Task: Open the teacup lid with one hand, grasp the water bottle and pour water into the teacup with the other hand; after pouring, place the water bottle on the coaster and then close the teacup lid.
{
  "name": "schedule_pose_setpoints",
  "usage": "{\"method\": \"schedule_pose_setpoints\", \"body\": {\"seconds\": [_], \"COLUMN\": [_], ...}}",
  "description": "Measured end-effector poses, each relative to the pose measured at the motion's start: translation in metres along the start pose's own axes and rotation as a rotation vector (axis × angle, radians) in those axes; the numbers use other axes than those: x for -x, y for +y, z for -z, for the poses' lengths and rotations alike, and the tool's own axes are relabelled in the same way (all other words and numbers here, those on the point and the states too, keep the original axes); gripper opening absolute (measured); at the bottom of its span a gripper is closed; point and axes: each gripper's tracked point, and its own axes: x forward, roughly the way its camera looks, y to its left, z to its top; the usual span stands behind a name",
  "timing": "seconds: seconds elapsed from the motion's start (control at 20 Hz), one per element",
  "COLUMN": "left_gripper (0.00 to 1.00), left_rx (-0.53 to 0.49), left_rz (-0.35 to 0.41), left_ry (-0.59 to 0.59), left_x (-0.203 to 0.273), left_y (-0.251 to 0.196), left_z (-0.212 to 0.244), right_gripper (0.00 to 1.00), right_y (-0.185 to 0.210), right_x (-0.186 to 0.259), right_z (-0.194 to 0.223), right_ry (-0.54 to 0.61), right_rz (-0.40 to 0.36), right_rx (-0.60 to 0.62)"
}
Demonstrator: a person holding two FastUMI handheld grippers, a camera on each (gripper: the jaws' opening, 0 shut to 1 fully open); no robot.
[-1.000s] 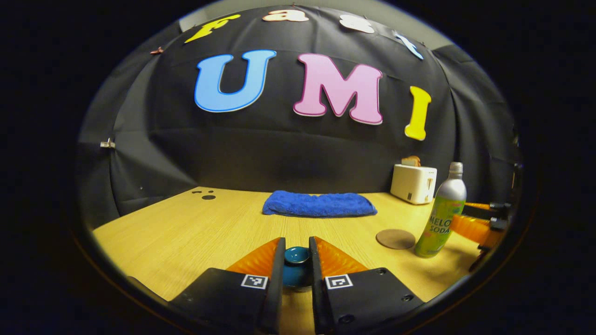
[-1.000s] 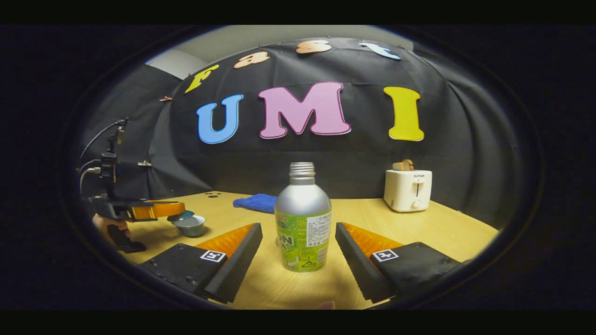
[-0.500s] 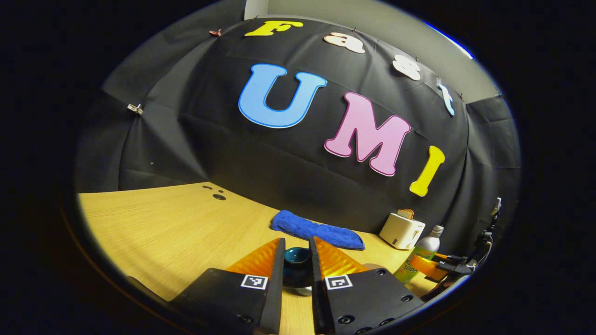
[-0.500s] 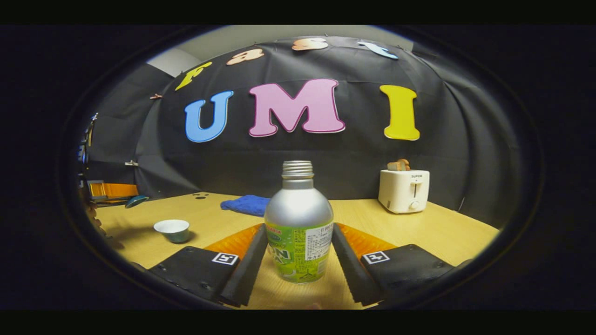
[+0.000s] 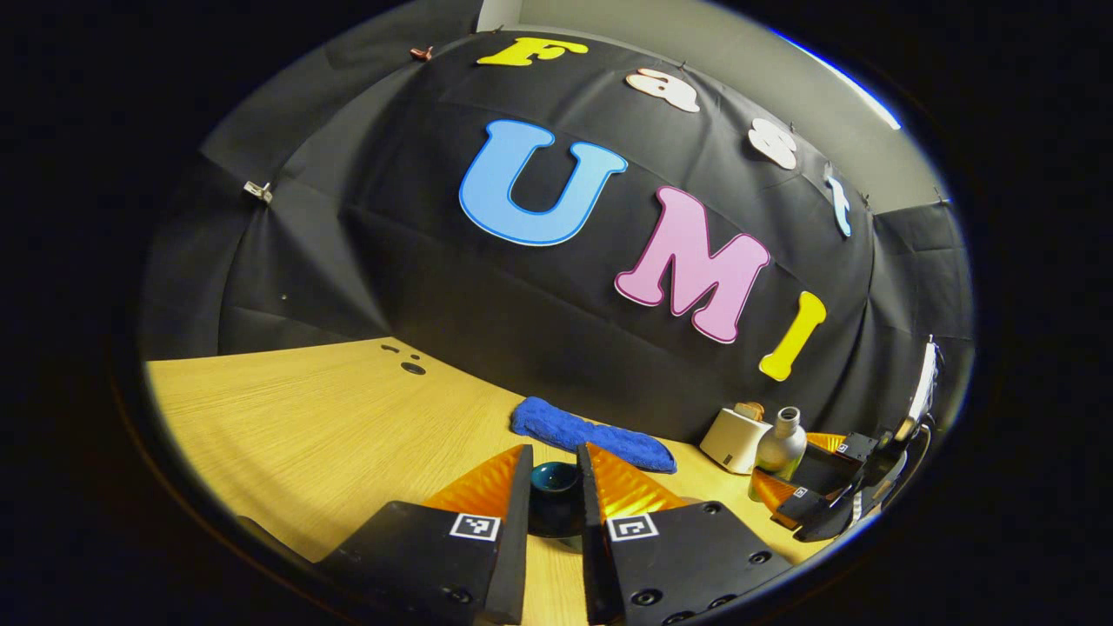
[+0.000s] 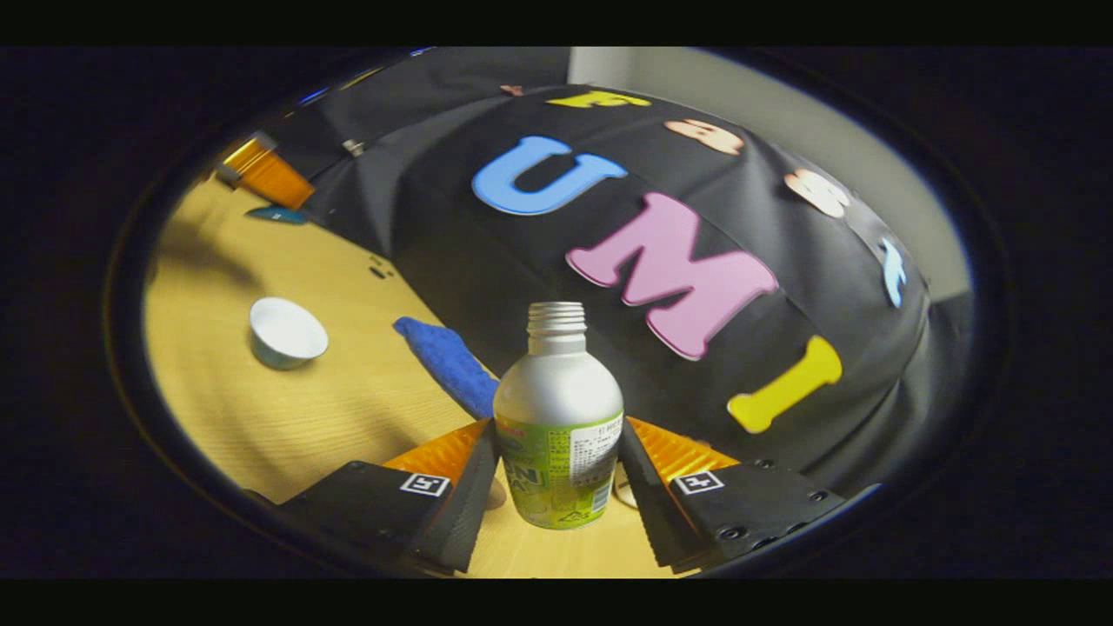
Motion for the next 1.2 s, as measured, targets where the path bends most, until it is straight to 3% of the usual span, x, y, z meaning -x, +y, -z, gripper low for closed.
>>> {"method": "schedule_pose_setpoints", "body": {"seconds": [0.4,0.6,0.7,1.2], "left_gripper": [0.30,0.30,0.31,0.30], "left_rx": [0.027,0.037,0.041,0.039], "left_rz": [-0.002,0.000,-0.001,-0.005], "left_ry": [0.013,0.022,0.026,0.035], "left_x": [-0.002,-0.003,-0.004,-0.004], "left_y": [0.014,0.016,0.016,0.017], "left_z": [0.002,0.005,0.006,0.007], "right_gripper": [0.78,0.74,0.78,0.78], "right_y": [0.065,0.078,0.083,0.088], "right_x": [-0.020,-0.022,-0.023,-0.017], "right_z": [-0.017,-0.014,-0.015,-0.020], "right_ry": [-0.056,-0.061,-0.069,-0.125], "right_rz": [-0.134,-0.153,-0.158,-0.149], "right_rx": [0.451,0.580,0.632,0.834]}}
